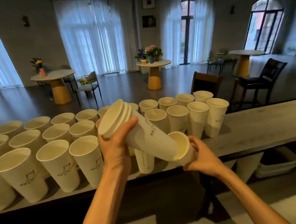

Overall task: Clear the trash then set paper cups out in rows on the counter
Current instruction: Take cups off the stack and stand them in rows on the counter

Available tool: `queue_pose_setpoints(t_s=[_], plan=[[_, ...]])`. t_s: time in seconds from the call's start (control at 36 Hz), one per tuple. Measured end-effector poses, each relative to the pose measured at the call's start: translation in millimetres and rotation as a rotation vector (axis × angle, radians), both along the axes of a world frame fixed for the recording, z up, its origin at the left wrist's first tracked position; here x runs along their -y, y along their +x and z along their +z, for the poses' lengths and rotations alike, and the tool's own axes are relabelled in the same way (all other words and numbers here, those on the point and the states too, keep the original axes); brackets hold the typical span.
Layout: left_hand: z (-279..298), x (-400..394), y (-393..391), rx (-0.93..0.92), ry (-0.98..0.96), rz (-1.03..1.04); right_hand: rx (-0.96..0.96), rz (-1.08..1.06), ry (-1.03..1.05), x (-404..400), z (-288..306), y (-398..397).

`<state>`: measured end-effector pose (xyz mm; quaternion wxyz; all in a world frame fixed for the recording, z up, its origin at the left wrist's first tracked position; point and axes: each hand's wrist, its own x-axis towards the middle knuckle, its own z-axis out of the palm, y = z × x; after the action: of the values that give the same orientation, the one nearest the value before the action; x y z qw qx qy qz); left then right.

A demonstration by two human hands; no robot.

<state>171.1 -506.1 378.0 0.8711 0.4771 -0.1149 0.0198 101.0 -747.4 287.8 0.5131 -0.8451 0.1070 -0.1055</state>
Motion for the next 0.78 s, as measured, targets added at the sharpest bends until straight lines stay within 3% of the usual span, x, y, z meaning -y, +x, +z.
queue_pose_setpoints(t_s=[0.08, 0.25, 0.56, 0.67, 0.78], plan=[[11, -13, 3, 0.028, -0.084, 0.016, 0.075, -0.157, 0.116, 0, -15, 16], [4, -26, 1, -0.013, -0.072, 0.043, 0.102, -0.21, 0.14, -6, -30, 56], [-7, 13, -9, -0.02, 0.031, -0.019, -0.036, -0.1, 0.141, 10, -31, 59], [-12, 49, -22, -0.105, 0.038, -0.122, 0.016, -0.183, 0.351, 32, -29, 36], [-18, 97, -40, -0.197, 0.073, -0.206, -0.139, 0.177, 0.779, 55, -24, 12]])
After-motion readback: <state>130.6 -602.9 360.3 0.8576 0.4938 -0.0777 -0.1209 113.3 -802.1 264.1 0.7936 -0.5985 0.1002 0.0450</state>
